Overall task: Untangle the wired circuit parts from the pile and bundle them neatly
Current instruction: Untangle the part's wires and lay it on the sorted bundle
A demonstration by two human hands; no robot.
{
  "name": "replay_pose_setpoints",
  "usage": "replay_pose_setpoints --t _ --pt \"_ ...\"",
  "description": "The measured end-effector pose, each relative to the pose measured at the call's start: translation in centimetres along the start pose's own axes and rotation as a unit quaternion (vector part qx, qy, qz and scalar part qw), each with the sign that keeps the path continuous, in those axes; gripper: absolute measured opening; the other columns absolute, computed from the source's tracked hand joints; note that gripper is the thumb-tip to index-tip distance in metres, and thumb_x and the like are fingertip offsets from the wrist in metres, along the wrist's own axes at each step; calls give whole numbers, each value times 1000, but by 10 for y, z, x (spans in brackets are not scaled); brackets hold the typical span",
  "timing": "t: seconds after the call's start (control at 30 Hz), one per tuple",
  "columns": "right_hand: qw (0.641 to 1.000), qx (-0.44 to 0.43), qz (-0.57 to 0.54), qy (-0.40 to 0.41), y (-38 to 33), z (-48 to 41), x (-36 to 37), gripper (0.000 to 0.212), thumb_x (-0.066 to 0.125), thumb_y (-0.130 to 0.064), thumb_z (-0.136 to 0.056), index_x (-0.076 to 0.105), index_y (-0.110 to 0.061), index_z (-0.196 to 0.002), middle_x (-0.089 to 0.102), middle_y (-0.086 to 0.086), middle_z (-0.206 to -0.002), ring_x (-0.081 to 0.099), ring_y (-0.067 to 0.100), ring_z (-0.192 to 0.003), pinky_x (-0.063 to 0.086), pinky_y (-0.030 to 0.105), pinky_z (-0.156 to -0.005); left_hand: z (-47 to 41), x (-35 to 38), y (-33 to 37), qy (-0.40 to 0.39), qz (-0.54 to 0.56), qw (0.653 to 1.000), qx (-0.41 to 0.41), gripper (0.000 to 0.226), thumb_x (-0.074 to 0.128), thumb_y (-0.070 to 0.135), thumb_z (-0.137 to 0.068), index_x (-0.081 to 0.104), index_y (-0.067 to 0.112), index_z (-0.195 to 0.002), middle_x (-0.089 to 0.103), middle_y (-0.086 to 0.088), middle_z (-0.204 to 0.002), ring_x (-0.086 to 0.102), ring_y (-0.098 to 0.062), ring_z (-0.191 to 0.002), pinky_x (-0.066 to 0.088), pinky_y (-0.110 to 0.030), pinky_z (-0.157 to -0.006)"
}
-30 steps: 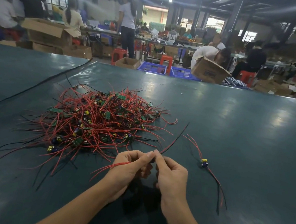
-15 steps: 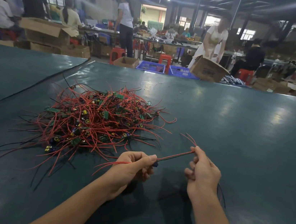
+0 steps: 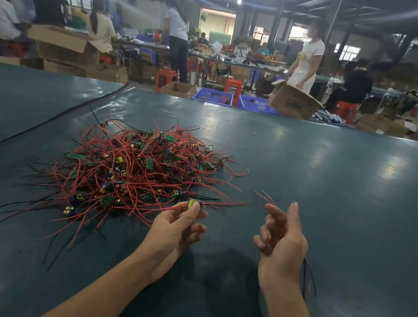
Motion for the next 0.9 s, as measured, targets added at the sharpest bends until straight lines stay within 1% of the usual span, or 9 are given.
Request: replay_pose_setpoints --t 0.1,0.17,0.27,0.37,0.5,0.63,0.73,0.8,0.9 --pt "999 29 -33 -32 1 4 2 69 33 -61 -97 76 -14 -68 50 -3 -57 36 10 -41 29 19 -37 -2 -2 4 -14 13 1000 -1 27 63 31 -77 67 10 -93 75 -9 -94 65 -12 -59 54 -20 -53" --pt "998 51 -29 -37 5 5 3 73 30 -64 -96 77 -15 -70 51 -3 -57 37 10 -42 29 19 -37 0 -1 4 -35 23 999 -15 28 63 36 -77 70 11 -84 74 -11 -90 66 -14 -60 55 -22 -54" --pt "994 92 16 -54 14 8 8 63 38 -59 -96 76 -15 -72 51 -4 -59 37 7 -42 29 18 -36 4 5 1 -70 17 996 -59 38 63 48 -70 70 10 -72 69 -8 -74 65 -16 -59 54 -25 -56" --pt "978 97 139 -121 25 15 21 47 55 -51 -86 76 -13 -70 52 -5 -55 39 7 -43 30 19 -41 10 12 -4 -137 -22 985 -102 36 60 52 -69 70 18 -68 65 -3 -72 62 -15 -63 51 -27 -63" --pt "950 70 204 -228 40 34 36 61 62 -48 -82 61 13 -73 48 11 -58 44 19 -50 42 21 -46 13 14 -8 -161 -84 977 -112 49 60 57 -73 71 11 -88 64 -8 -76 59 -19 -71 48 -32 -73" --pt "948 72 218 -220 38 35 36 30 63 -33 -90 78 -14 -73 71 6 -68 66 15 -58 53 26 -58 11 12 -6 -164 -98 976 -104 54 59 57 -77 76 8 -93 70 -10 -78 67 -20 -71 55 -31 -69" --pt "949 116 204 -210 38 35 34 25 65 -27 -90 78 -17 -72 72 7 -69 68 15 -58 55 25 -55 10 11 -6 -156 -98 977 -106 55 61 58 -76 77 9 -96 72 -11 -81 70 -20 -73 57 -33 -72" --pt "953 136 187 -197 38 37 34 19 71 -29 -83 77 -18 -69 72 9 -70 68 17 -58 57 27 -55 9 10 -6 -142 -85 979 -120 51 61 56 -77 79 9 -87 73 -12 -80 71 -21 -72 57 -32 -69" --pt "968 130 147 -155 37 37 33 15 75 -35 -70 77 -20 -69 70 12 -72 65 22 -60 56 32 -59 6 10 -8 -130 -29 981 -138 41 59 48 -79 74 14 -63 67 -2 -64 65 -14 -59 55 -27 -62"
Point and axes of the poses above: each hand's wrist, its own z-axis away from the middle knuckle, its own x-axis out of the palm, y = z × x, the point moved 4 cm from there along -z, towards the middle knuckle
